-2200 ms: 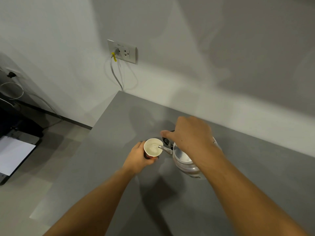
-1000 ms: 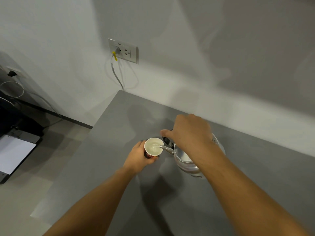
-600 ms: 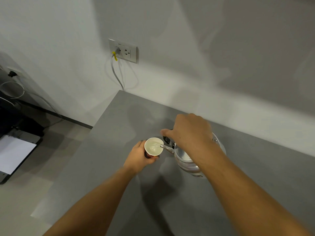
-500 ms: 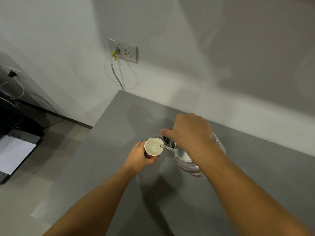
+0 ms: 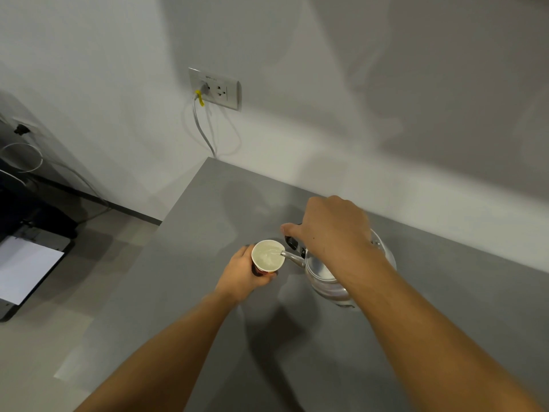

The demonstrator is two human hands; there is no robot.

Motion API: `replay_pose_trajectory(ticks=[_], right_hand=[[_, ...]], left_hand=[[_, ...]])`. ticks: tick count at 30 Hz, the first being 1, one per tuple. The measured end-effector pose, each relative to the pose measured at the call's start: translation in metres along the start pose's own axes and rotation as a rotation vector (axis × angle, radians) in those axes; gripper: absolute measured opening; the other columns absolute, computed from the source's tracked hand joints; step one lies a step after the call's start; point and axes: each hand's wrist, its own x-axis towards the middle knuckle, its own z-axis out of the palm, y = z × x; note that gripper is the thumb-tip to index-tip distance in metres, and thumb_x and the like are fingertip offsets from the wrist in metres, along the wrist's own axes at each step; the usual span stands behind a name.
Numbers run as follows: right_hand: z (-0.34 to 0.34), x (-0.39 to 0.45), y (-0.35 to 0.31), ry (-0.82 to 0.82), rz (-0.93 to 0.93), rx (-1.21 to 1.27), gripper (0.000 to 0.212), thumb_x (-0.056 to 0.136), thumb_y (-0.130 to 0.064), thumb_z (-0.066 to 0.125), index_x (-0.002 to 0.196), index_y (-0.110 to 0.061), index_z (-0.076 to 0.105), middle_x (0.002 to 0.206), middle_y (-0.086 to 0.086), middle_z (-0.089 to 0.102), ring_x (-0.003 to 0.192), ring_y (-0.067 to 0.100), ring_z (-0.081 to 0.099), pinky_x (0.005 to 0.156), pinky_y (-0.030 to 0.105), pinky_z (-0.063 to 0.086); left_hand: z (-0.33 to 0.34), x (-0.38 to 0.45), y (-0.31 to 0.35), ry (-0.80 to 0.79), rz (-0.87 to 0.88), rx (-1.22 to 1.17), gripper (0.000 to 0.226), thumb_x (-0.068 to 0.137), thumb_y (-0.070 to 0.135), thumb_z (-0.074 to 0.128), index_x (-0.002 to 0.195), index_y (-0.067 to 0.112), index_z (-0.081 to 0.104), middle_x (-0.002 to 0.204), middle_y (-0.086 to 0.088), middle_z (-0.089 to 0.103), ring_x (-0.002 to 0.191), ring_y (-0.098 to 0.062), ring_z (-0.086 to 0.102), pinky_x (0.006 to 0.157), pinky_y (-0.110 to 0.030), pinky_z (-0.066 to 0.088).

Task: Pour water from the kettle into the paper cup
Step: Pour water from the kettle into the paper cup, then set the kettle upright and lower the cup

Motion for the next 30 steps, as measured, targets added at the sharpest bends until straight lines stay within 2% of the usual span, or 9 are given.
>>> replay_pose_trajectory(ticks=[8, 14, 19, 22, 25, 28, 30], right_hand=[[0.003, -0.002, 0.011, 0.000, 0.021, 0.029, 0.054, 0.075, -0.061, 0.071, 0.051, -0.021, 0.043, 0.054, -0.001, 0.046, 0.046, 0.015, 0.038, 0.043, 0.026, 0.023], [0.007, -0.009, 0.034, -0.061, 0.082, 0.173, 0.056, 0.075, -0.065, 0.068, 0.050, -0.018, 0.051, 0.052, 0.000, 0.062, 0.052, 0.020, 0.056, 0.046, 0.028, 0.033], [0.015, -0.017, 0.056, -0.071, 0.135, 0.269, 0.065, 0.074, -0.073, 0.066, 0.048, -0.014, 0.052, 0.044, 0.001, 0.052, 0.045, 0.021, 0.050, 0.046, 0.029, 0.034], [0.021, -0.019, 0.068, -0.076, 0.155, 0.347, 0.069, 0.072, -0.076, 0.067, 0.047, -0.013, 0.053, 0.036, -0.002, 0.046, 0.039, 0.017, 0.045, 0.044, 0.029, 0.030], [0.029, -0.024, 0.078, -0.096, 0.174, 0.419, 0.069, 0.072, -0.077, 0.067, 0.046, -0.015, 0.051, 0.031, -0.009, 0.046, 0.031, 0.006, 0.043, 0.043, 0.027, 0.026], [0.038, -0.028, 0.087, -0.097, 0.166, 0.515, 0.065, 0.074, -0.073, 0.069, 0.045, -0.017, 0.052, 0.032, -0.015, 0.048, 0.035, -0.001, 0.048, 0.046, 0.028, 0.026], [0.044, -0.030, 0.093, -0.084, 0.164, 0.562, 0.064, 0.075, -0.072, 0.070, 0.046, -0.017, 0.053, 0.034, -0.013, 0.049, 0.037, 0.002, 0.047, 0.047, 0.029, 0.027]], left_hand=[[0.000, -0.001, 0.002, 0.001, -0.004, -0.008, 0.081, 0.061, 0.051, 0.082, 0.133, 0.026, 0.056, 0.120, 0.007, 0.060, 0.112, -0.012, 0.056, 0.092, -0.021, 0.040], [0.001, -0.002, 0.002, 0.012, 0.000, -0.016, 0.077, 0.063, 0.043, 0.086, 0.132, 0.025, 0.057, 0.118, 0.006, 0.060, 0.110, -0.014, 0.057, 0.091, -0.022, 0.042], [0.000, -0.002, 0.003, 0.013, -0.006, -0.011, 0.077, 0.065, 0.040, 0.088, 0.133, 0.021, 0.057, 0.120, 0.003, 0.061, 0.112, -0.015, 0.057, 0.092, -0.022, 0.041], [0.000, -0.002, 0.002, 0.006, -0.011, -0.007, 0.077, 0.065, 0.039, 0.088, 0.133, 0.022, 0.056, 0.119, 0.005, 0.060, 0.113, -0.015, 0.056, 0.091, -0.021, 0.039], [0.000, -0.003, 0.001, 0.004, -0.019, -0.006, 0.076, 0.065, 0.041, 0.087, 0.132, 0.024, 0.056, 0.116, 0.008, 0.059, 0.112, -0.014, 0.056, 0.092, -0.023, 0.041], [0.000, -0.004, 0.002, 0.007, -0.018, -0.014, 0.074, 0.065, 0.042, 0.087, 0.130, 0.025, 0.057, 0.115, 0.009, 0.059, 0.111, -0.012, 0.056, 0.092, -0.024, 0.043], [0.000, -0.004, 0.003, 0.007, -0.022, -0.022, 0.072, 0.065, 0.041, 0.088, 0.128, 0.026, 0.057, 0.114, 0.010, 0.058, 0.109, -0.010, 0.056, 0.090, -0.022, 0.041]])
